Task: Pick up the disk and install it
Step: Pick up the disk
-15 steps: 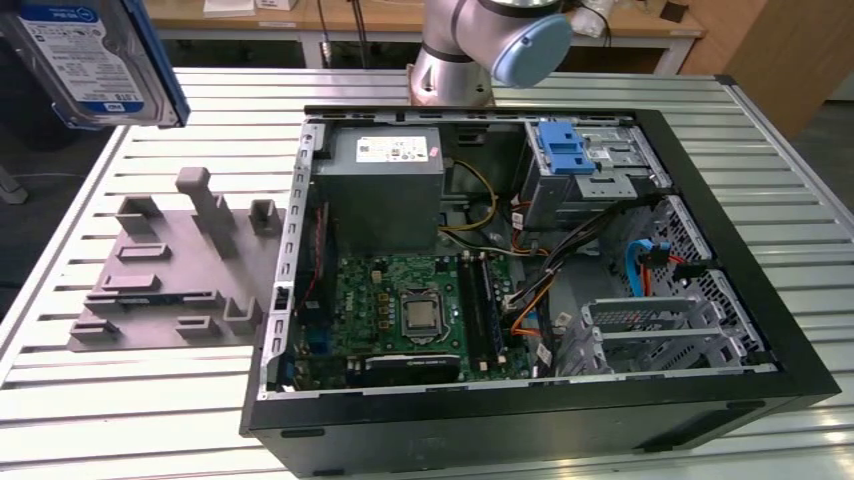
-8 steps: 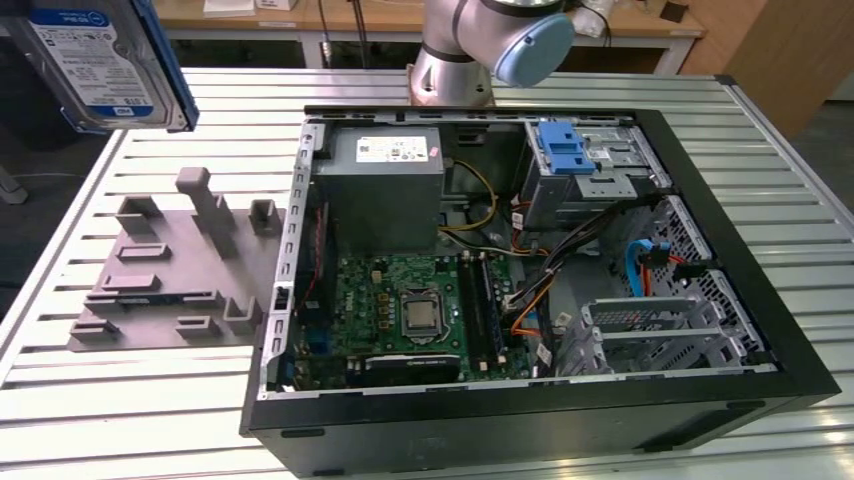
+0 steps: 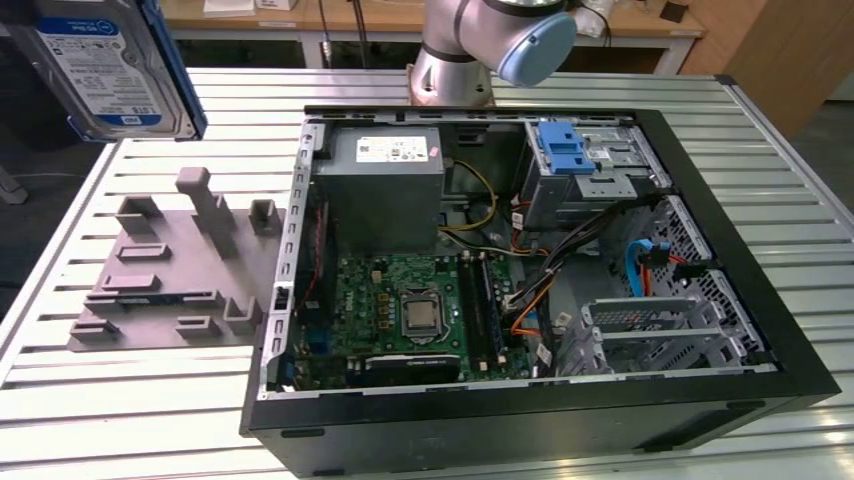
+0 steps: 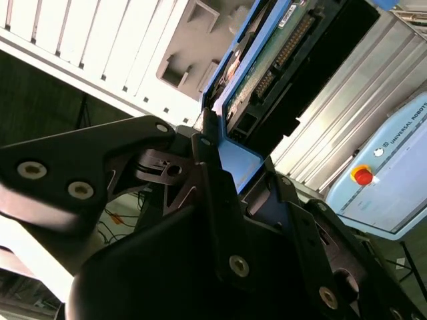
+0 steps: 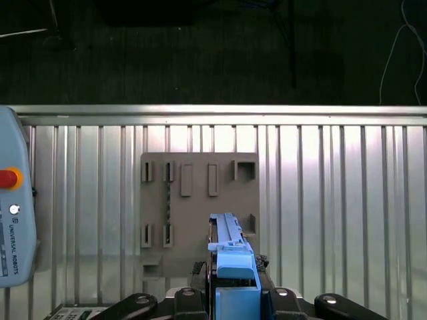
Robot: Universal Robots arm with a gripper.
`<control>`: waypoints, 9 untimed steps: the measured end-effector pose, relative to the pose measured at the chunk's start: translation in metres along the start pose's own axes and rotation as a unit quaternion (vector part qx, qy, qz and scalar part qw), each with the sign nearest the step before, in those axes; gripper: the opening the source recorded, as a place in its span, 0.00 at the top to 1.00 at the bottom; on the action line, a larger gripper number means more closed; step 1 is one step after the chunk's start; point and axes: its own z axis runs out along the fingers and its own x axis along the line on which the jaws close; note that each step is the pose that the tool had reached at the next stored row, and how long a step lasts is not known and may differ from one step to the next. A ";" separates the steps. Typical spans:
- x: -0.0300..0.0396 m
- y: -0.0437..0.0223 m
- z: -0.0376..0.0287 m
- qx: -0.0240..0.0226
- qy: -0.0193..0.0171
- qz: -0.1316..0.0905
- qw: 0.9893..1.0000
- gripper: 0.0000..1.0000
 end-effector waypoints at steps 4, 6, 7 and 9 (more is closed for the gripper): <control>0.0059 -0.0026 -0.0002 0.000 0.000 0.000 1.000 0.64; 0.0059 -0.0026 -0.0003 0.000 0.000 0.000 1.000 0.64; 0.0059 -0.0026 -0.0002 0.000 0.000 0.000 1.000 0.64; 0.0060 -0.0026 -0.0003 0.000 0.000 0.000 1.000 0.64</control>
